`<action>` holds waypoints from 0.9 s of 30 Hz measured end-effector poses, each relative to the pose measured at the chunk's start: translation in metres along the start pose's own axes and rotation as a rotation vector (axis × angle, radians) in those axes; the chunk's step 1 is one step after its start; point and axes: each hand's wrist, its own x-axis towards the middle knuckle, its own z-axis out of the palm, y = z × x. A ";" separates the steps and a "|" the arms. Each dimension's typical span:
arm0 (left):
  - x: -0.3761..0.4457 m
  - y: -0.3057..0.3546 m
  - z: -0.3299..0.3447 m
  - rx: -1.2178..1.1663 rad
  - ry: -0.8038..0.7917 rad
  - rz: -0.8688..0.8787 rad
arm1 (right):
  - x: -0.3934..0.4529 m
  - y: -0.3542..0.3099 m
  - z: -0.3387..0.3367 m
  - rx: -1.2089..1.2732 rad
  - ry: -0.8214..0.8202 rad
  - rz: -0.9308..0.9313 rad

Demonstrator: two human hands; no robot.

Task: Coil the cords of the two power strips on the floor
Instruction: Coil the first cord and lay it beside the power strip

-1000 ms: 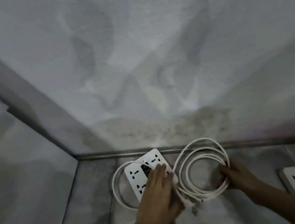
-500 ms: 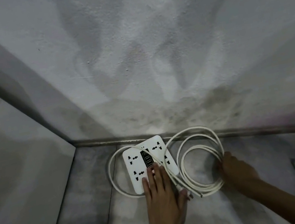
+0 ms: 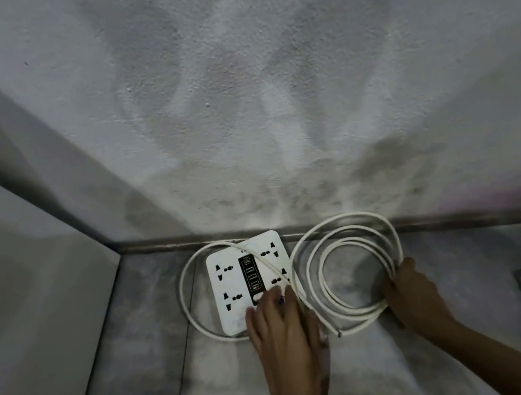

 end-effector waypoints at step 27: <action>0.026 0.019 -0.022 -0.280 -0.134 -0.239 | -0.012 -0.008 0.013 0.316 -0.092 0.029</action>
